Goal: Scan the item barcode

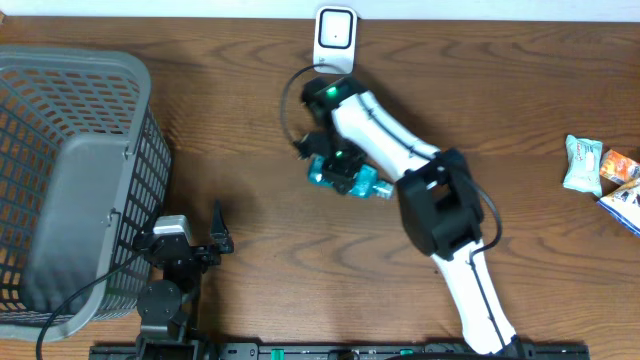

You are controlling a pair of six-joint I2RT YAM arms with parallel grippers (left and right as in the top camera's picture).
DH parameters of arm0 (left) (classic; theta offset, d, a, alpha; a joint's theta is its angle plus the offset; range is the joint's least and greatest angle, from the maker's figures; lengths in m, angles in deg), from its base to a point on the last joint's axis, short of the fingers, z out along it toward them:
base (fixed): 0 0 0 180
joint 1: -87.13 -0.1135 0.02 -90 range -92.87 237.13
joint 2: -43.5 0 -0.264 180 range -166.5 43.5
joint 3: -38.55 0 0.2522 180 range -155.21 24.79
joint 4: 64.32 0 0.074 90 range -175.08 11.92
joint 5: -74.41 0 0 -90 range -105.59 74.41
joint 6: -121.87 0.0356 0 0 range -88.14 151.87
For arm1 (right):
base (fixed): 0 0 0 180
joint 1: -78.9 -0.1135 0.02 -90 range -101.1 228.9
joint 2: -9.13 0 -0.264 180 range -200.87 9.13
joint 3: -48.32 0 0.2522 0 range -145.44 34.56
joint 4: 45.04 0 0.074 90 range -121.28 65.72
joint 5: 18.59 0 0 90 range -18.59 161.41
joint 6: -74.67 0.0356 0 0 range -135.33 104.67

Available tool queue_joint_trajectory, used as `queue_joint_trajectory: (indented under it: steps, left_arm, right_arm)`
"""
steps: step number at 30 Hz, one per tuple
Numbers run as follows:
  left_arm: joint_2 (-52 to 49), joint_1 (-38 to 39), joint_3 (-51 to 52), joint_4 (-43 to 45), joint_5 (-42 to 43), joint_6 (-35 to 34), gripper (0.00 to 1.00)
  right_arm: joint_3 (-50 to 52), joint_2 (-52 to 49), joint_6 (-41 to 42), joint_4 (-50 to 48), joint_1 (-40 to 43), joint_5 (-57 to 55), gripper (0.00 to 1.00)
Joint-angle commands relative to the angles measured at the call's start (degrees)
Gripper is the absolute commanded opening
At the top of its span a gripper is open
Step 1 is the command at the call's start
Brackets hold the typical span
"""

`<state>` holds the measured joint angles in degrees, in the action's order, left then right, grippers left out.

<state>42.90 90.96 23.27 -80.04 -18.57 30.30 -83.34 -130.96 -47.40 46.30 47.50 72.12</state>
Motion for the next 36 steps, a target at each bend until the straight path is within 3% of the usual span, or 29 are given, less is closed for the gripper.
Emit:
queue_joint_trajectory:
  steps: [1, 4, 5, 6, 9, 14, 21, 29, 36]
  left_arm:
    - [0.31, -0.28, 1.29, -1.86, -0.94, -0.46, 1.00]
    - [0.31, -0.28, 1.29, -1.86, -0.92, -0.46, 1.00]
    - [0.31, -0.28, 1.29, -1.86, -0.92, -0.46, 1.00]
    - [0.31, -0.28, 1.29, -1.86, -0.94, -0.46, 1.00]
    - [0.31, -0.28, 1.29, -1.86, -0.94, -0.46, 1.00]
    - [0.31, -0.28, 1.29, -1.86, -0.92, -0.46, 1.00]
    - [0.31, -0.28, 1.29, -1.86, -0.92, -0.46, 1.00]
    - [0.31, -0.28, 1.29, -1.86, -0.92, -0.46, 1.00]
    - [0.31, -0.28, 1.29, -1.86, -0.94, -0.46, 1.00]
  right_arm:
    - [0.11, -2.36, 3.43, 0.04, 2.49, 3.10, 0.51]
    - [-4.87, -0.13, 9.70, 2.05, 2.64, 4.26, 0.56]
    - [-6.49, 0.48, 10.58, 3.21, 2.64, 5.18, 0.64]
    - [-7.98, 1.14, 11.34, 4.31, 2.71, 6.03, 0.89]
    - [-10.91, 4.09, 13.86, 6.40, 3.43, 8.79, 0.99]
    - [-9.81, 4.72, 14.27, 6.29, 6.38, 13.40, 0.99]
    - [-0.26, 4.72, 14.25, 4.63, 11.80, 17.88, 0.99]
    - [10.82, 4.72, 13.55, -4.76, 13.29, 22.34, 0.99]
    - [17.05, 4.72, 11.67, -7.39, 12.66, 22.77, 0.79]
